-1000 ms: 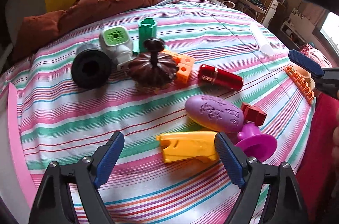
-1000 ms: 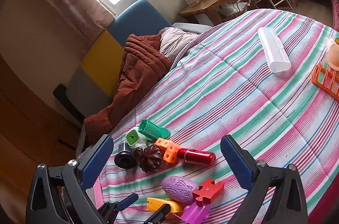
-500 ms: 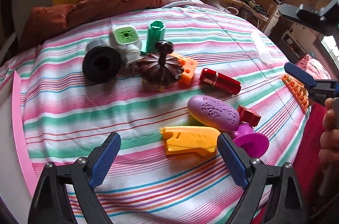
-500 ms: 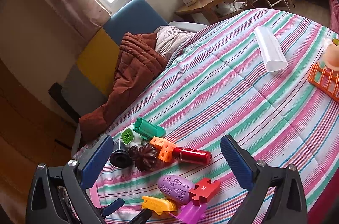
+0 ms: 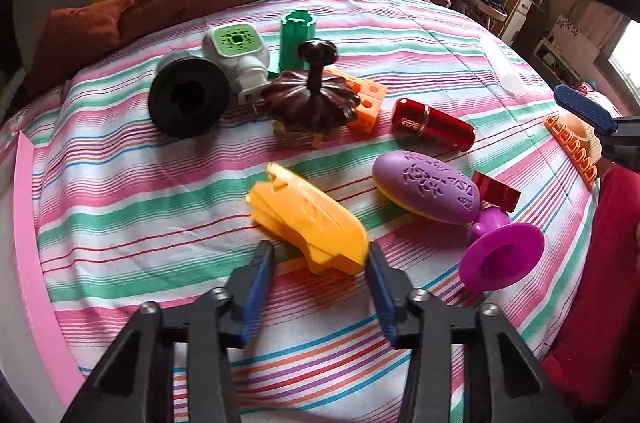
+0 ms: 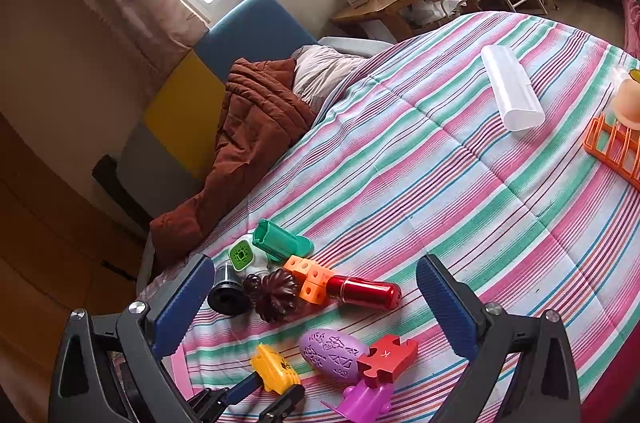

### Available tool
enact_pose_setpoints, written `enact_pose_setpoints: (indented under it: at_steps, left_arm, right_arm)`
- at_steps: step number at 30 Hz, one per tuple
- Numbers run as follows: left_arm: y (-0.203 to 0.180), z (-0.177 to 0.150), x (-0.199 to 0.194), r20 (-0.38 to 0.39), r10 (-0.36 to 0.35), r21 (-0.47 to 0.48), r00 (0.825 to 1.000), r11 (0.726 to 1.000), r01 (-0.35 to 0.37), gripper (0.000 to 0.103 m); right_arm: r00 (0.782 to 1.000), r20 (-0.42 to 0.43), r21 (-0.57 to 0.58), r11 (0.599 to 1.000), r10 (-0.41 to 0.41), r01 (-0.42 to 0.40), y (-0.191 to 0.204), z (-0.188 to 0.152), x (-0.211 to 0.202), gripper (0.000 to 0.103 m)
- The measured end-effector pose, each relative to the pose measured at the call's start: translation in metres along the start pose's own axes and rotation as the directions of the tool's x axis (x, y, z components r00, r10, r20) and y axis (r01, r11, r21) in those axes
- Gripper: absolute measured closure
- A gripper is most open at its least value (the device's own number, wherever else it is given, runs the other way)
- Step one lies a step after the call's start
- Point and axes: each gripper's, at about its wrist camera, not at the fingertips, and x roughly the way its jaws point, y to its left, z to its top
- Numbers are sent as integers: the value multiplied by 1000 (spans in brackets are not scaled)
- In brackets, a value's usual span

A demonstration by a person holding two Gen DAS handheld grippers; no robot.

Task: Organize rigid objects
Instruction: 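Grasp the yellow plastic piece with the left tool while the right tool approaches the purple egg, then carry the yellow piece over the white tray with the left tool while the right tool grasps the purple egg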

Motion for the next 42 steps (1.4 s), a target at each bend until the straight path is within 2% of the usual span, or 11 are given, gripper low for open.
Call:
enact_pose_setpoints:
  at_steps: [5,7,8,10,21,25,28,30,33,39,42]
  left_arm:
    - [17,-13,-12,12,-29,-43,1000,999,29,71]
    - [23,-19,-18,22,-63,-68,998,996,64,48]
    - [26,-22,-22,32,-55,-82,998,995,57,30]
    - [30,-26,-29,57,-36,-95,998,995,41,28]
    - [26,11,-22,59,-39,-172,997,984,49,30]
    - [22,24,7,-3,6,-178,1000,984,-7,31]
    - [26,23,10,4,26,-193,1000,981,-24,47]
    - [29,20,8,6,47,-175,999,984,-45,72]
    - [38,12,4,24,33,-168,999,985,-28,74]
    - [40,-9,-14,29,63,-132,998,990,-59,74]
    - [43,-22,-27,34,65,-134,997,989,-60,74]
  right_arm:
    - [1000,-19,-20,1000,-23,23,4,-2,4,0]
    - [999,-27,-25,999,-29,28,4,-2,6,0]
    - [999,-31,-26,999,-32,32,4,-2,6,0]
    - [999,-33,-28,999,-38,37,4,-2,7,0]
    - [999,-38,-34,999,-37,36,5,-3,7,0]
    - [999,-34,-15,1000,-20,19,3,-2,6,0]
    - [999,-44,-10,1000,-6,6,2,-1,8,0]
    - [999,-54,-13,1000,-5,5,3,-1,10,0]
    - [997,-77,-24,1000,-5,3,5,-2,13,0]
    - [985,-171,-85,996,-22,8,14,-6,29,0]
    - [960,-276,-190,982,-46,-8,30,-13,44,14]
